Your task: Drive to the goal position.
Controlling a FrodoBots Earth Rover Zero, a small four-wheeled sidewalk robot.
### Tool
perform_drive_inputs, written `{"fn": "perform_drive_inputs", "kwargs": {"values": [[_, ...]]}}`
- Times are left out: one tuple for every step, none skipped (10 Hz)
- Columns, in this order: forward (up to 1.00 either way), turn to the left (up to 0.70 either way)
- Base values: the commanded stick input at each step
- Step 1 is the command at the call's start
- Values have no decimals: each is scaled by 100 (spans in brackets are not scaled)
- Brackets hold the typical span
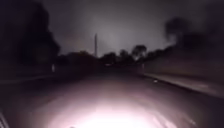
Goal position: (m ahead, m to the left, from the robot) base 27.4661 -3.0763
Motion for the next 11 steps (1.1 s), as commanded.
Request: {"fn": "perform_drive_inputs", "kwargs": {"values": [[70,0],[70,0],[70,0],[70,0],[70,0],[70,0],[70,0],[70,0],[70,0],[70,0],[70,0]]}}
